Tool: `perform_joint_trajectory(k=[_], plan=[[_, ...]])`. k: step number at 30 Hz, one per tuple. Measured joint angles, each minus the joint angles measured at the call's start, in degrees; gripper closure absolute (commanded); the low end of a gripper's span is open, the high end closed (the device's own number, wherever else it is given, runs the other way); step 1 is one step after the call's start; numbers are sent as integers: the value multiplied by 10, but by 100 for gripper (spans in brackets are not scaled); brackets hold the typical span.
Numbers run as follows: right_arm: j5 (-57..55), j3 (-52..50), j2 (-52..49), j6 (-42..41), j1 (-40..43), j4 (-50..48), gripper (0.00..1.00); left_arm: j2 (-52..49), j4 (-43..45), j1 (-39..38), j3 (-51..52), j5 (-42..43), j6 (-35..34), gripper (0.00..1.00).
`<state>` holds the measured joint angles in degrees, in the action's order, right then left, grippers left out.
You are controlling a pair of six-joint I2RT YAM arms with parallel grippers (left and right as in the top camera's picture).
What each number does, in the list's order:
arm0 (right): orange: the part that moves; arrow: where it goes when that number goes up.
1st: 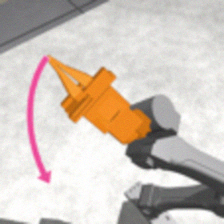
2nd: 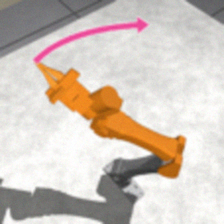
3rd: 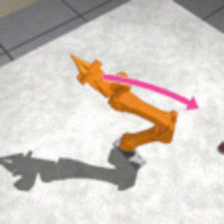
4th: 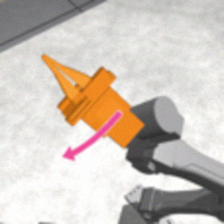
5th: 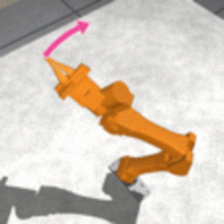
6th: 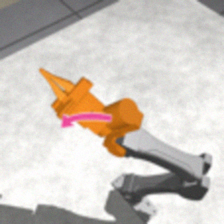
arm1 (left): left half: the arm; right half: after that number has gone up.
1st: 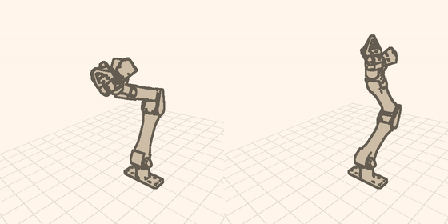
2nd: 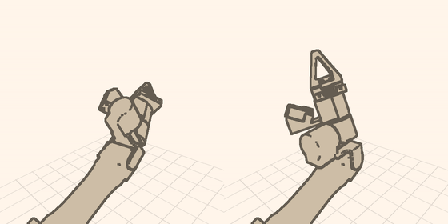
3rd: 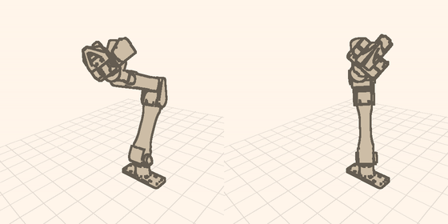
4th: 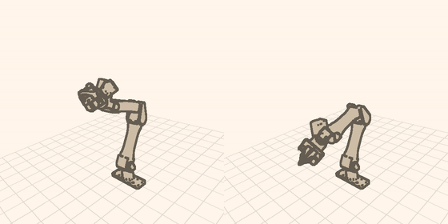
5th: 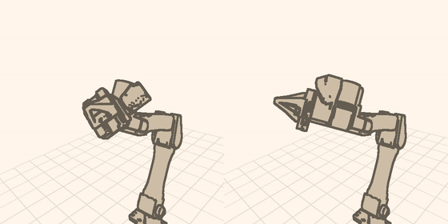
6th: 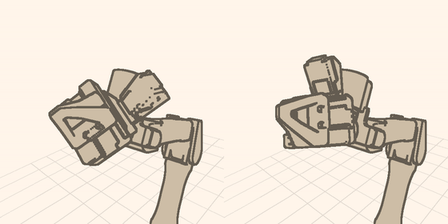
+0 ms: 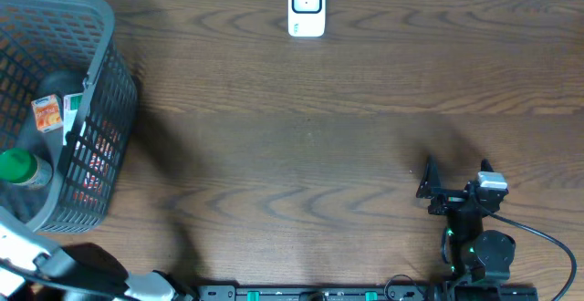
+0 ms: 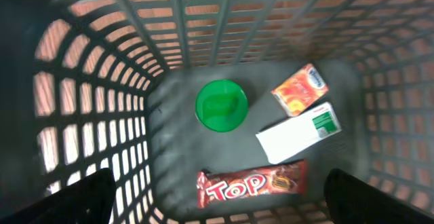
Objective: Scan the item barcode
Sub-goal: 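Reach the left gripper into the basket toward the green-capped bottle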
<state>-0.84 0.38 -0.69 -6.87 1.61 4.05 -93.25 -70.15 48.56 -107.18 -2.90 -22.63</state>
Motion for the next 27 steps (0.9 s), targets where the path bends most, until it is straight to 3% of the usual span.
perform_joint_trajectory(k=[16,27], plan=[[0,0,0,0,0,0,1,-97,33,-5,7,7,233,2],[0,0,0,0,0,0,1,-125,44,-5,7,9,325,2]])
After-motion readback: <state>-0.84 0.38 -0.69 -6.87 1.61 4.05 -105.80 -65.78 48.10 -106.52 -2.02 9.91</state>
